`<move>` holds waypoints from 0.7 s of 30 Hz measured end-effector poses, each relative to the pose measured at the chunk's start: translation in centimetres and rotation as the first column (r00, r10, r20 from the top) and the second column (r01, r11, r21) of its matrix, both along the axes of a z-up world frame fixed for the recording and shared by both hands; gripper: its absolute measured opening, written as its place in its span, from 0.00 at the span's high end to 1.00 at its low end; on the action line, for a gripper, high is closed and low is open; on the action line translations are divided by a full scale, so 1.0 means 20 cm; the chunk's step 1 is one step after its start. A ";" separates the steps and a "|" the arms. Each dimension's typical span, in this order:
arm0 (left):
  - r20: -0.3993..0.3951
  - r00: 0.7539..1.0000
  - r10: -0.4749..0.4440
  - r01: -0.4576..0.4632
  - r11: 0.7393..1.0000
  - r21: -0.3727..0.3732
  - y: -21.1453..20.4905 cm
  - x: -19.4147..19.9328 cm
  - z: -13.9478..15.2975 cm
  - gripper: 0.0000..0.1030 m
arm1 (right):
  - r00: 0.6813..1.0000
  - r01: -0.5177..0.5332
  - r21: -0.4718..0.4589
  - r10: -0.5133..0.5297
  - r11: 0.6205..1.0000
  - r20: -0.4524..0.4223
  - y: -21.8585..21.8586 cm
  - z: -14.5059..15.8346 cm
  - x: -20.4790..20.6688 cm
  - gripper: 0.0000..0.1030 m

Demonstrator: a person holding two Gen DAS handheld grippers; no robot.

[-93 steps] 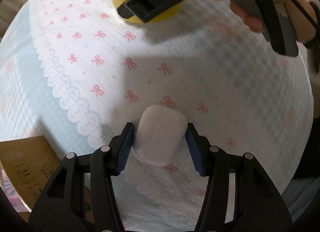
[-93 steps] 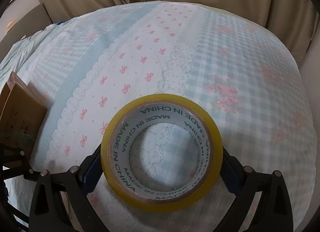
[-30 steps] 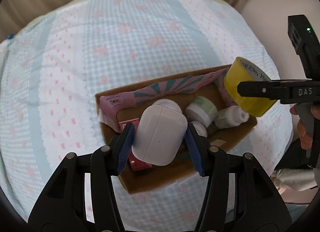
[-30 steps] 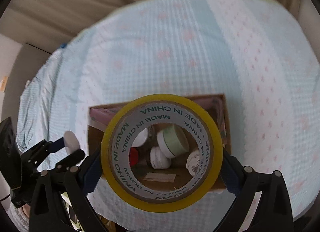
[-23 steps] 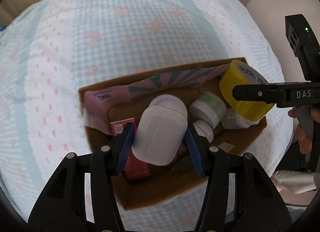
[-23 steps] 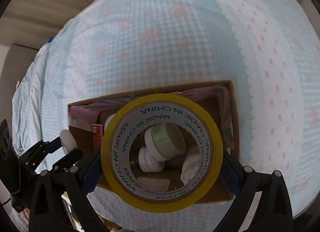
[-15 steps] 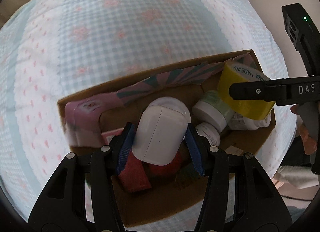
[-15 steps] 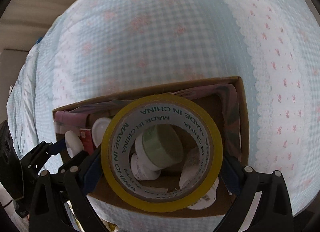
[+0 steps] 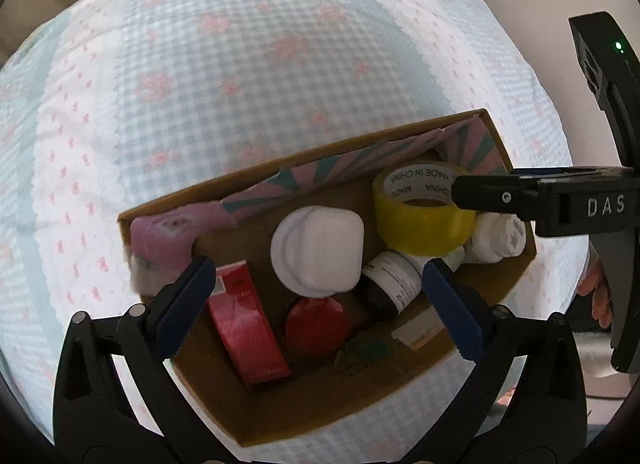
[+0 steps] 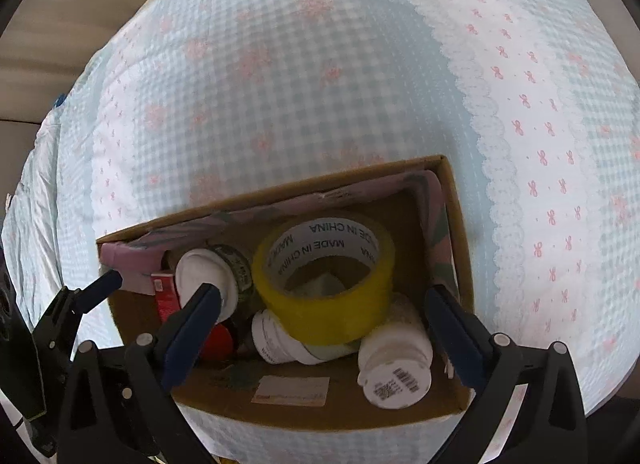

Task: Organize rigid objects
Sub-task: 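Carry case and tape into the cardboard box and open both tools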

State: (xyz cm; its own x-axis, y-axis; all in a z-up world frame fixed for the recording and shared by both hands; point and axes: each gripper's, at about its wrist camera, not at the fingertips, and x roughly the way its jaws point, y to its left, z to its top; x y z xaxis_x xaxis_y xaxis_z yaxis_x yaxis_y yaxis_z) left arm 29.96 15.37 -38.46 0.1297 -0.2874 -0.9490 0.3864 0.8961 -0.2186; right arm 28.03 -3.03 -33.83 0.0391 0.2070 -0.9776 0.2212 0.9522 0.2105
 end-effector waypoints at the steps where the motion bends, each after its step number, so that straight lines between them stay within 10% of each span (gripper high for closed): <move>1: 0.003 1.000 0.003 -0.003 1.000 -0.003 0.00 -0.01 0.01 0.00 | 1.000 -0.008 -0.010 0.008 1.000 0.006 0.01 0.02 -0.02 0.01; 21: 0.136 0.983 0.122 -0.126 0.992 0.024 0.06 -0.28 0.49 0.00 | 0.978 -0.068 -0.078 0.082 0.995 0.191 0.02 0.51 -0.25 0.01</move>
